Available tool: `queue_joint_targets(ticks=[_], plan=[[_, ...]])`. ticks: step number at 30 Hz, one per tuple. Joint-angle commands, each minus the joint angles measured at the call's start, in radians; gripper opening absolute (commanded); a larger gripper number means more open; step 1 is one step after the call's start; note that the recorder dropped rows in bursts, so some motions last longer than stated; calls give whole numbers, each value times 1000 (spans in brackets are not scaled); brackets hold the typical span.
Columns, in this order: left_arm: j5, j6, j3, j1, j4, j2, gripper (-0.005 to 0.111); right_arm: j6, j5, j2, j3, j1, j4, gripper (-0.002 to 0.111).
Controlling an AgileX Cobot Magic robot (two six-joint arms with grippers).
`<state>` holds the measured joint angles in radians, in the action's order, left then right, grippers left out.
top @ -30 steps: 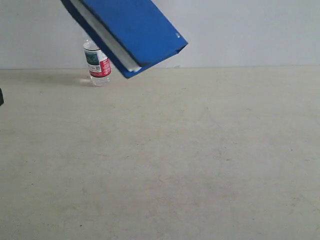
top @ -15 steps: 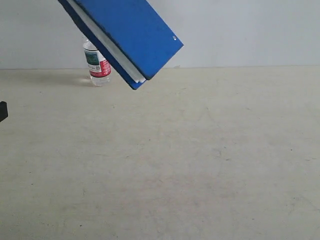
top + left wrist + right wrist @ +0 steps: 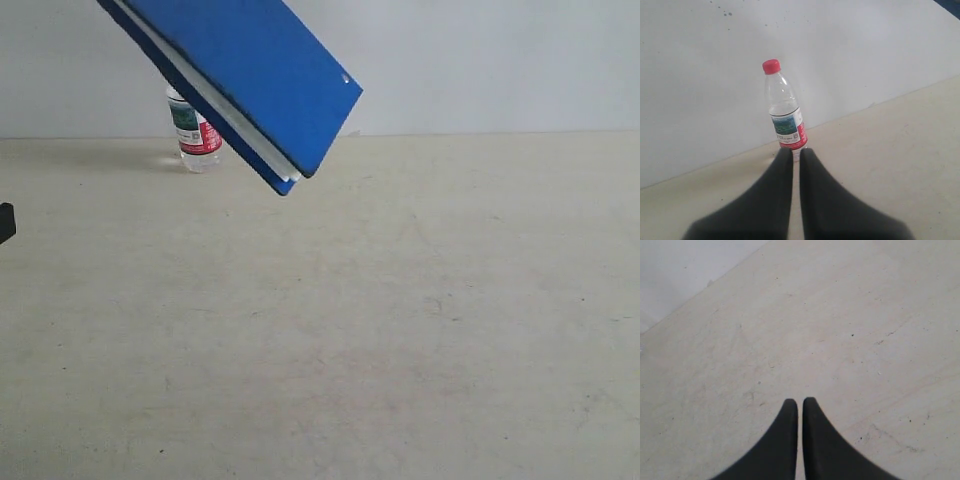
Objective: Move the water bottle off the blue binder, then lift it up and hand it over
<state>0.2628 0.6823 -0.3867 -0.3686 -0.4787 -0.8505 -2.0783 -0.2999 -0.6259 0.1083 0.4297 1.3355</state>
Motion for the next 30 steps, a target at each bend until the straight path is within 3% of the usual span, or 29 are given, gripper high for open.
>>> queue_joint_targets(ticks=[1, 5, 6, 7, 9, 13, 14, 17, 22, 26, 28, 30], plan=[[-2, -9, 5, -1, -11, 6, 4, 510, 179, 2, 27, -2, -275, 0], [-2, -9, 5, -1, -11, 6, 4, 1731, 277, 48, 25, 7, -1307, 0], [-2, -9, 5, -1, -11, 6, 4, 2002, 292, 78, 25, 20, -1483, 0], [-2, -9, 5, -1, -11, 6, 4, 2217, 313, 114, 18, 41, -1675, 0], [-2, -9, 5, -1, -11, 6, 4, 2434, 390, 193, -10, 66, -1809, 0], [-6, -8, 5, -1, -11, 6, 4, 2337, 561, 388, -108, 78, -1745, 0], [-6, -8, 5, -1, -11, 6, 4, 2362, 431, 459, -108, 64, -1745, 0], [-1, -8, 5, -1, -5, 6, 4, 2349, 283, 626, -108, 17, -1673, 0], [-4, -8, 2, -1, -5, 12, 4, 2321, 169, 626, -108, -166, -1625, 0], [-1, -8, 2, -1, -5, 17, 4, 2284, -21, 626, -108, -388, -1612, 0], [-1, -8, 2, -1, -5, 17, 4, 2284, -20, 626, -108, -481, -1610, 0], [-1, -8, 2, -1, -5, 17, 4, 2288, -18, 626, -108, -467, -1579, 0]])
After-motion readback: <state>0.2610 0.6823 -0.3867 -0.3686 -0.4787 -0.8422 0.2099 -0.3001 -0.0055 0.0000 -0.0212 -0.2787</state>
